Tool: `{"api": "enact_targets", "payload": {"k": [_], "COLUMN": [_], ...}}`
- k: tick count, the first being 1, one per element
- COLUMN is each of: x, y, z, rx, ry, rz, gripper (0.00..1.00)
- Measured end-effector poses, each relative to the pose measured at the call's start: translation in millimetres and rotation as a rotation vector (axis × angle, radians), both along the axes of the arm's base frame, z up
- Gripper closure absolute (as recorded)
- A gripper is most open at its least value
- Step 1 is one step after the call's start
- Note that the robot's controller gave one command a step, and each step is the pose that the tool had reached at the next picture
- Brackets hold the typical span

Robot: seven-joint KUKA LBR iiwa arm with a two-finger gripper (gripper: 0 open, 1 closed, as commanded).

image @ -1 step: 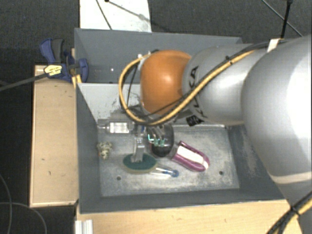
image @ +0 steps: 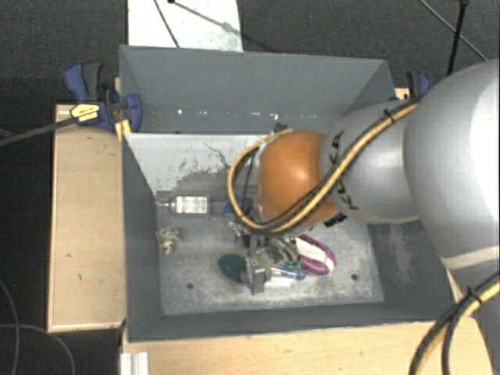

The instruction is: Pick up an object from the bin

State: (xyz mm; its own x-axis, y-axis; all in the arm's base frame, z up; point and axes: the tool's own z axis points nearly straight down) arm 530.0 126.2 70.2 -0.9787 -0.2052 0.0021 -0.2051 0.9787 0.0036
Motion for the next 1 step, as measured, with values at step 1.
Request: {"api": "enact_targets", "payload": {"k": [1], "x": [1.2], "y": [-0.3], "z": [2.2], "rx": [-0.002], "ry": [-0.001], "rz": [-0.006], "gripper": [1.00]}}
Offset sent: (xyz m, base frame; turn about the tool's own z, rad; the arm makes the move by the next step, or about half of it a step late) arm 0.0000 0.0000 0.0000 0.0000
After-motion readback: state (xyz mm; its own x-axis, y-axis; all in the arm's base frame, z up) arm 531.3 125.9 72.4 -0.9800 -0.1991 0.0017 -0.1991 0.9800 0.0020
